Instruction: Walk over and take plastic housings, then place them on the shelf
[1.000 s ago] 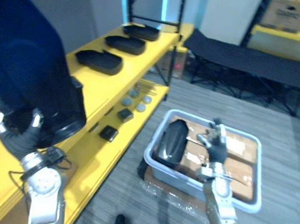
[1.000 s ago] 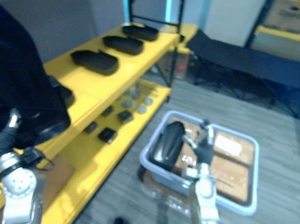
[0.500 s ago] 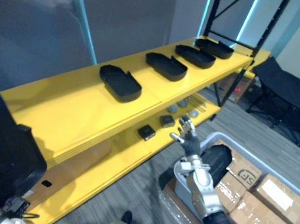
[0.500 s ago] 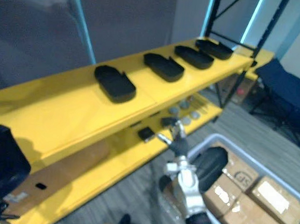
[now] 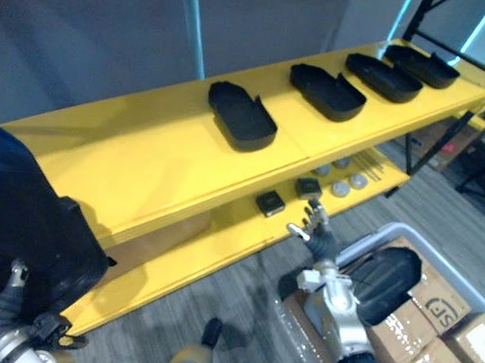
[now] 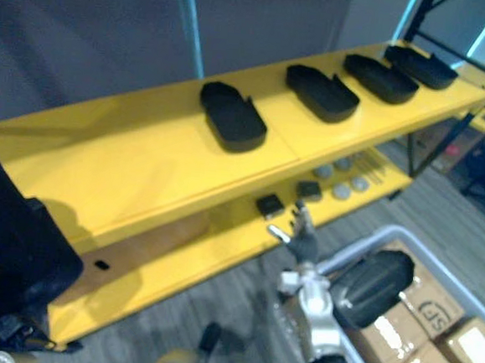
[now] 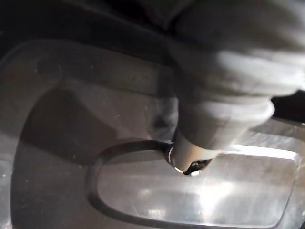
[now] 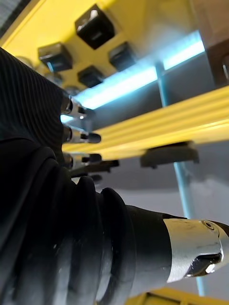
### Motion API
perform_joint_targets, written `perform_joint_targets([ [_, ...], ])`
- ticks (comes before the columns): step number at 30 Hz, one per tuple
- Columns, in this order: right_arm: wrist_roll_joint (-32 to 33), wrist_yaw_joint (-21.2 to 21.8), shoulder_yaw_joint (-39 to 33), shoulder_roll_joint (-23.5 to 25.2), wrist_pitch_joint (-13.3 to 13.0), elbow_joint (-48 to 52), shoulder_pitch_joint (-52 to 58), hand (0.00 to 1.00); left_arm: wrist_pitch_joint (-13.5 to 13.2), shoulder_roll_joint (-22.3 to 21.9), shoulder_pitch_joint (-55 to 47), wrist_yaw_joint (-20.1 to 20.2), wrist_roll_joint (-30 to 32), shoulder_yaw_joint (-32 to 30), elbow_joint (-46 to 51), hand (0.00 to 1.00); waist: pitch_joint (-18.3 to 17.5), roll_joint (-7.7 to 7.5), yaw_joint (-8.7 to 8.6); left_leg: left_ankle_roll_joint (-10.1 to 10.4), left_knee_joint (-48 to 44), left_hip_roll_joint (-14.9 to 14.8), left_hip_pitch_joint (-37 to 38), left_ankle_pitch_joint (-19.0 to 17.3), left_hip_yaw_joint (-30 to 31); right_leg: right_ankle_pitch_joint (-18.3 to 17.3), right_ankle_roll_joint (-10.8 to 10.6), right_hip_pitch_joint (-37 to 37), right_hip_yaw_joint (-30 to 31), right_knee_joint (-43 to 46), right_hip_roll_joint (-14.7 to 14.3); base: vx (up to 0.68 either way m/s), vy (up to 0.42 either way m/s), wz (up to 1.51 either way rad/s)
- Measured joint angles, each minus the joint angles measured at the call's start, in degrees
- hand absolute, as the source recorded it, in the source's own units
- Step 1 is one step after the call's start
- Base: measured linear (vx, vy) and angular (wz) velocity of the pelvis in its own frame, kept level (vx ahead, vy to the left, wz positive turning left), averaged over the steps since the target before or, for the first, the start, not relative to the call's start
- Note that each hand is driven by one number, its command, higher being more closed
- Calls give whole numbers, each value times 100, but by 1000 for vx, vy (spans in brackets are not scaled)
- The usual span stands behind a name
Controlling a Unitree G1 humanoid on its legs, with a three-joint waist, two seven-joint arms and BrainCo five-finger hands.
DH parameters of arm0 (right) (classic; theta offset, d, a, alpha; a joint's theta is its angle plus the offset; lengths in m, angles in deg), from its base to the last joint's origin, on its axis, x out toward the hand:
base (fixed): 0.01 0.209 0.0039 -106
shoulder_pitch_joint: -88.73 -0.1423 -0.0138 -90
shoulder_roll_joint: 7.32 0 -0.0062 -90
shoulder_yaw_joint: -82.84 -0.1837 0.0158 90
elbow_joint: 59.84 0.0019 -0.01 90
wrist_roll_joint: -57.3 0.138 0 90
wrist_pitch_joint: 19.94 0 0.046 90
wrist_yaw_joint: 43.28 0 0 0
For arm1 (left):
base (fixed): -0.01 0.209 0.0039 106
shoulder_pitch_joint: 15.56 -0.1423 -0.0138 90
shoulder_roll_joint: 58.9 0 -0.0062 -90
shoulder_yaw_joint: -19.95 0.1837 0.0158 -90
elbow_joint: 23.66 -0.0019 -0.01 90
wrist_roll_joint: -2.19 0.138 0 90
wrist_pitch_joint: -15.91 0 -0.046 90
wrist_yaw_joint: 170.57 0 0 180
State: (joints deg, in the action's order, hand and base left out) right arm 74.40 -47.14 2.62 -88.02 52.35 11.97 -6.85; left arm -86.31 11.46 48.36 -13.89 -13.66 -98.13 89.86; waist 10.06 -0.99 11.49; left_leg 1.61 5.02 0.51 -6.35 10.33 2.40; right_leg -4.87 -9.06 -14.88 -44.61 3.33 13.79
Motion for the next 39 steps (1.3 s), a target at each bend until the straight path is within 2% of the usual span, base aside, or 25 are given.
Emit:
perform_joint_targets([
  [1,0,-8,-16,6,-3,4,4,0,-2,28,39,9,-1,0,0,100,26,-13,-8,0,0,10,2,0,13,-54,-65,10,93,46,0,4,-37,25],
  [2,0,-54,-73,23,-5,37,39,0,-4,118,159,57,-2,7,0,100,52,-34,-52,-6,-1,27,-19,5,70,-335,-91,88,452,205,-60,18,-44,44],
  [3,1,-121,-92,24,-5,90,83,0,-13,172,210,110,-2,8,0,100,45,-46,-123,-27,-2,57,-67,21,157,-517,-30,173,759,314,-139,41,-60,102],
  [4,1,-260,-197,34,-14,324,232,0,-20,326,366,204,-1,83,-3,100,39,-85,-286,-68,-11,174,-170,83,461,-784,141,316,1429,542,-304,111,45,144],
  [5,0,-405,-378,32,-52,564,435,0,-23,488,543,277,1,300,-32,100,78,-81,-381,-77,-14,292,-169,98,796,-764,132,334,1976,784,-330,131,161,152],
  [7,1,-566,-715,81,-58,748,743,0,-26,765,775,439,4,630,-61,100,81,-52,-512,-69,-26,297,-189,118,1099,-732,256,425,2669,1304,-454,164,348,145],
  [9,0,-601,-1004,160,-126,946,1010,0,-25,974,922,557,11,790,-104,100,79,-84,-623,-90,-29,307,-177,141,1436,-703,361,549,3054,1849,-561,132,216,121],
  [10,1,-567,-1158,181,-245,993,1138,0,-13,1014,1036,568,21,868,-240,100,85,-80,-677,-64,-32,337,-181,204,1619,-1021,600,571,3129,1866,-648,76,49,71],
  [12,2,-426,-1239,182,-270,991,1098,0,44,950,1054,547,22,868,-324,100,92,-192,-697,21,-37,405,-179,296,1658,-1181,808,600,3204,1539,-763,36,-40,36],
  [13,4,-301,-1292,181,-302,989,1083,0,132,897,1039,548,45,908,-370,100,113,-185,-720,53,-38,463,-164,319,1648,-1267,893,563,3168,1347,-774,-10,-70,6],
  [15,6,-182,-1321,182,-341,988,975,0,243,779,981,549,71,940,-348,100,204,-44,-712,70,-175,408,-178,328,1449,-1199,761,395,3289,1052,-866,-81,-60,-14],
  [18,9,-80,-1329,183,-342,987,982,0,250,651,838,548,63,969,-318,100,320,132,-723,150,-345,189,-166,213,1155,-1221,699,272,3405,877,-1019,-163,-74,-31],
  [19,8,-76,-1328,183,-342,986,995,0,251,631,808,553,59,972,-315,100,337,146,-723,150,-375,157,-168,175,1084,-1249,659,267,3427,858,-1048,-220,-76,-32],
  [20,8,-65,-1340,184,-343,991,1012,0,260,555,755,552,61,972,-300,100,383,233,-749,177,-409,27,-159,149,933,-1275,693,281,3437,870,-1130,-209,-71,-10],
  [22,9,-18,-1434,182,-350,1001,1136,0,265,485,687,552,64,1051,-288,100,384,275,-840,192,-459,-143,-166,132,613,-1366,822,273,3395,940,-1194,-158,-50,3],
  [24,12,16,-1532,181,-385,1039,1205,0,264,478,554,550,67,1049,-282,100,382,220,-845,127,-577,-210,-156,34,258,-1418,882,282,3501,965,-1119,-44,29,-20],
  [26,12,15,-1587,185,-453,1110,1201,0,263,453,527,556,71,967,-242,100,328,214,-838,115,-665,-157,-165,25,79,-1471,810,306,3588,1005,-984,85,91,-28],
  [28,9,-8,-1585,208,-492,1124,1193,0,252,434,531,603,67,818,-72,100,215,132,-827,60,-679,25,-152,-75,-67,-1539,722,350,3676,1044,-752,185,113,-22],
  [29,8,-36,-1581,252,-495,1156,1190,0,238,438,552,627,67,742,92,100,182,10,-824,-1,-679,146,-145,-171,-156,-1523,705,360,3675,1049,-601,223,86,-9],
  [30,3,-97,-1585,281,-495,1211,1190,0,234,437,606,668,68,691,190,100,182,-54,-839,-45,-676,231,-133,-230,-177,-1427,565,381,3660,1190,-524,234,83,-3],
  [32,2,-245,-1606,318,-495,1412,1170,0,233,534,778,828,69,664,211,100,187,-63,-880,-160,-633,277,-21,-310,-176,-1270,588,685,3534,1935,-431,189,69,4],
  [34,-6,-249,-1680,383,-496,1471,1043,0,233,723,840,876,67,662,246,100,181,-74,-897,-214,-430,188,219,-343,-224,-980,558,947,3358,2533,-370,147,46,-17],
  [35,-12,-244,-1727,427,-501,1470,965,0,232,800,864,876,65,657,256,100,174,-53,-894,-245,-331,79,306,-347,-279,-1011,648,1085,3336,2765,-337,75,45,-37],
  [37,-107,-196,-1754,449,-587,1478,757,0,236,828,1040,842,58,597,234,100,181,-31,-898,-250,-314,-170,326,-387,-446,-1337,654,1344,3021,2338,-288,-26,58,-40],
  [39,-110,-90,-1749,452,-632,1489,707,0,250,828,1147,832,57,582,203,100,177,-44,-904,-172,-347,-262,330,-437,-542,-1088,590,1425,2848,1676,-253,26,4,-28],
])
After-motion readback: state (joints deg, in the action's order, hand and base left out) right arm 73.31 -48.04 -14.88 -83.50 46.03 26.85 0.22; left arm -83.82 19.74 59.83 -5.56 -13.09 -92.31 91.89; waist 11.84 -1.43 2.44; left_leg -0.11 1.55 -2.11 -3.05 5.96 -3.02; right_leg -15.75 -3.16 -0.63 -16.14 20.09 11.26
